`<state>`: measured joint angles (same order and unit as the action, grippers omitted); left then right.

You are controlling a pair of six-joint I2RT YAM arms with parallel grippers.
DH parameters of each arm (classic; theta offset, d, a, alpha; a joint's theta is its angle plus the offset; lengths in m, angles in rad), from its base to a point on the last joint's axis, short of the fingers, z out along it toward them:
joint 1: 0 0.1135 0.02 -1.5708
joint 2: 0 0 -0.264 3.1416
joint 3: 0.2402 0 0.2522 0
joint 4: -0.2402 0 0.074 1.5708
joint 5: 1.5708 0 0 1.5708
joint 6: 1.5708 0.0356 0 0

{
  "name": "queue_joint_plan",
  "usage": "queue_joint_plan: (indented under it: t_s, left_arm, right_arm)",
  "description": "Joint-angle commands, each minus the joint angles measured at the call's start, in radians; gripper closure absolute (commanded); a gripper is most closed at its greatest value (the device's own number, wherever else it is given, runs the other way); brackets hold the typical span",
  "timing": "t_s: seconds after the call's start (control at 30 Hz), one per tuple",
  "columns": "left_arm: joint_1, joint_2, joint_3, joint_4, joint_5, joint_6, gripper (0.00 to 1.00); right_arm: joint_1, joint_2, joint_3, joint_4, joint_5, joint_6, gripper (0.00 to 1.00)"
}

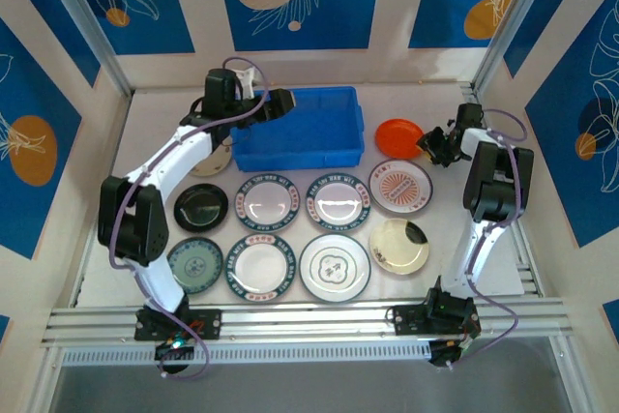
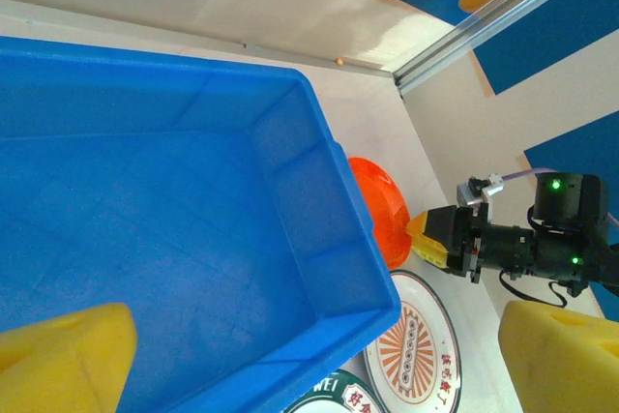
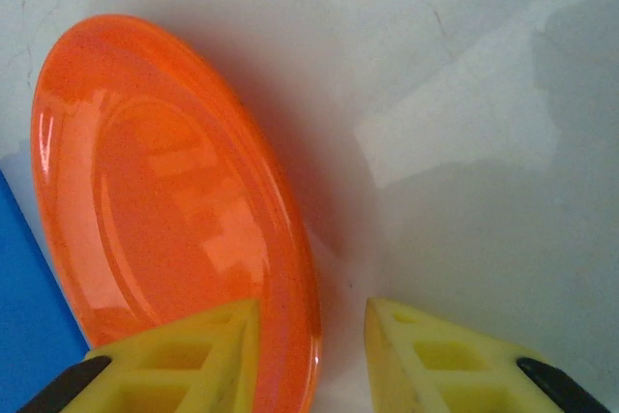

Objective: Place the plates into the plastic bin on the countertop

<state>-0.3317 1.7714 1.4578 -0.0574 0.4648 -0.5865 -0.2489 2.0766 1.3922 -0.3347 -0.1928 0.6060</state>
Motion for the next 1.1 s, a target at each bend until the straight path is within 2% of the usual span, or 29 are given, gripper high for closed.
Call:
queue_joint_plan:
  t_s: [0.0, 0.33, 0.43, 0.53, 0.83, 1.07]
  left_arm:
    - [-0.013, 0.021, 0.038, 0.038, 0.028, -0.017, 0.04]
    - [-0.018, 0.061, 0.038, 0.075, 0.032, -0.043, 0.05]
    - [-0.021, 0.069, 0.038, 0.085, 0.030, -0.051, 0.05]
    - [-0.023, 0.067, 0.038, 0.084, 0.031, -0.050, 0.05]
    - [-0.024, 0.057, 0.044, 0.064, 0.031, -0.036, 0.05]
    - [-0.029, 0.057, 0.047, 0.054, 0.036, -0.029, 0.06]
  right_arm:
    - [0.006, 0.034, 0.050, -0.047, -0.049, 0.013, 0.67]
    - [0.031, 0.086, 0.128, -0.106, -0.046, 0.003, 0.73]
    - [0.036, 0.110, 0.144, -0.109, -0.068, 0.023, 0.91]
    - [0.040, 0.091, 0.126, -0.095, -0.032, 0.030, 1.00]
    - [-0.007, -0.077, -0.059, 0.077, 0.010, 0.147, 1.00]
    - [-0.061, -0.206, -0.156, 0.187, -0.025, 0.233, 1.00]
